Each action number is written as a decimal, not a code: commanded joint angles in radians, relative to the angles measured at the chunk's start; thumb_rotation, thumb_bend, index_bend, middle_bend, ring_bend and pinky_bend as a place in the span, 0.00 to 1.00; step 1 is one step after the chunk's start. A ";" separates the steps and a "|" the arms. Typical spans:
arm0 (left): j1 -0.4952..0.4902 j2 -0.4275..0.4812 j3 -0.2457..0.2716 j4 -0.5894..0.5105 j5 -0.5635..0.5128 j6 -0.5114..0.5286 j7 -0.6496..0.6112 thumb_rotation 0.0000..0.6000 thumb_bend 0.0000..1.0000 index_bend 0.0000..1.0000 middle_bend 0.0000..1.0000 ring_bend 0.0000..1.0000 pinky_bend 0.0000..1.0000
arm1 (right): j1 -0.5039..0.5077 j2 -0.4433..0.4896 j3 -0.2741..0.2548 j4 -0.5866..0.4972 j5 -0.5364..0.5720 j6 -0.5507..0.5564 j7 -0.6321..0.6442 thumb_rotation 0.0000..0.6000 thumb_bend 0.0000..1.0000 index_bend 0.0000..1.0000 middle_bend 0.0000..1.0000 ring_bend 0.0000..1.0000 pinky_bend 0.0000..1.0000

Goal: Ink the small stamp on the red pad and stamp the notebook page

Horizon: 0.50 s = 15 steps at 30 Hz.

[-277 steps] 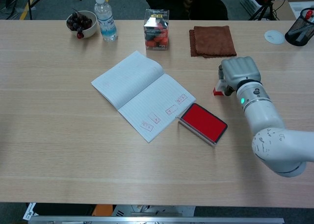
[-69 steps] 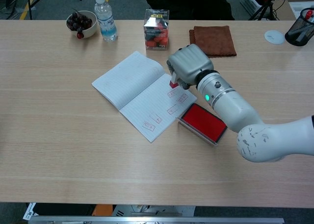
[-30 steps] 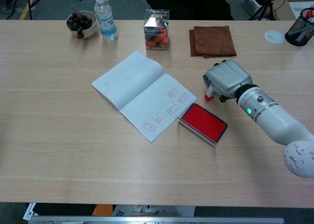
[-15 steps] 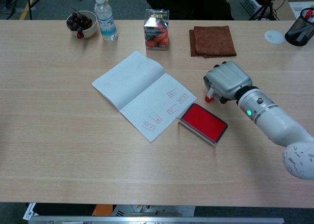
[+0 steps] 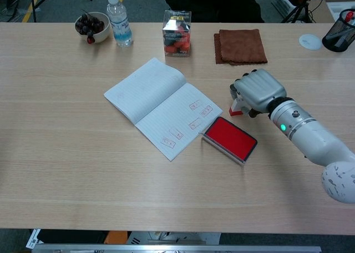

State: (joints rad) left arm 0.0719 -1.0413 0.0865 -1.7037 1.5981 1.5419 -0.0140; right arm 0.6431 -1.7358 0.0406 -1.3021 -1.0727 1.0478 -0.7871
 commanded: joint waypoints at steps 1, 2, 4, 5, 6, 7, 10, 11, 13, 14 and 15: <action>-0.001 0.000 0.000 -0.001 0.000 0.000 0.000 1.00 0.27 0.04 0.05 0.03 0.06 | -0.002 0.016 0.006 -0.019 -0.004 0.004 0.003 1.00 0.28 0.39 0.39 0.29 0.29; -0.001 0.001 0.000 -0.001 0.001 0.000 0.001 1.00 0.27 0.04 0.05 0.03 0.06 | -0.003 0.024 0.007 -0.028 -0.006 0.007 0.002 1.00 0.28 0.39 0.39 0.29 0.29; -0.001 0.001 -0.001 -0.002 0.000 -0.001 0.001 1.00 0.27 0.04 0.05 0.03 0.06 | -0.005 0.044 0.008 -0.052 -0.007 0.012 -0.004 1.00 0.28 0.37 0.38 0.29 0.29; -0.002 0.002 -0.002 -0.004 -0.001 -0.001 0.002 1.00 0.27 0.04 0.05 0.03 0.06 | -0.009 0.061 0.008 -0.074 -0.009 0.020 -0.011 1.00 0.27 0.36 0.38 0.29 0.29; -0.002 0.003 -0.003 -0.005 -0.001 -0.001 0.003 1.00 0.27 0.04 0.05 0.03 0.06 | -0.012 0.076 0.008 -0.093 -0.009 0.028 -0.018 1.00 0.27 0.35 0.38 0.28 0.29; -0.003 0.003 -0.004 -0.006 -0.001 0.000 0.004 1.00 0.27 0.04 0.05 0.03 0.06 | -0.017 0.099 0.011 -0.127 -0.008 0.040 -0.022 1.00 0.25 0.33 0.37 0.28 0.29; -0.005 0.006 -0.008 -0.010 -0.003 0.003 0.003 1.00 0.27 0.04 0.05 0.03 0.06 | -0.036 0.172 0.023 -0.227 -0.002 0.073 -0.012 1.00 0.23 0.32 0.37 0.27 0.29; -0.005 0.007 -0.010 -0.010 -0.003 0.004 0.002 1.00 0.27 0.04 0.05 0.03 0.06 | -0.044 0.199 0.025 -0.260 0.003 0.081 -0.008 1.00 0.23 0.32 0.37 0.27 0.28; -0.007 0.008 -0.017 -0.010 -0.008 0.009 -0.002 1.00 0.27 0.04 0.05 0.03 0.06 | -0.064 0.267 0.029 -0.338 0.011 0.105 0.005 1.00 0.23 0.32 0.37 0.27 0.28; -0.007 0.007 -0.022 -0.010 -0.012 0.013 -0.003 1.00 0.27 0.04 0.05 0.03 0.06 | -0.074 0.295 0.030 -0.365 0.012 0.121 0.009 1.00 0.23 0.32 0.37 0.27 0.28; -0.007 0.005 -0.027 -0.010 -0.017 0.016 -0.002 1.00 0.27 0.04 0.05 0.03 0.06 | -0.086 0.321 0.031 -0.391 0.013 0.140 0.014 1.00 0.23 0.32 0.37 0.27 0.28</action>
State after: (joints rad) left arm 0.0652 -1.0352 0.0628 -1.7137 1.5847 1.5548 -0.0157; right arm 0.5925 -1.4967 0.0630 -1.6089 -1.0689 1.1374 -0.7888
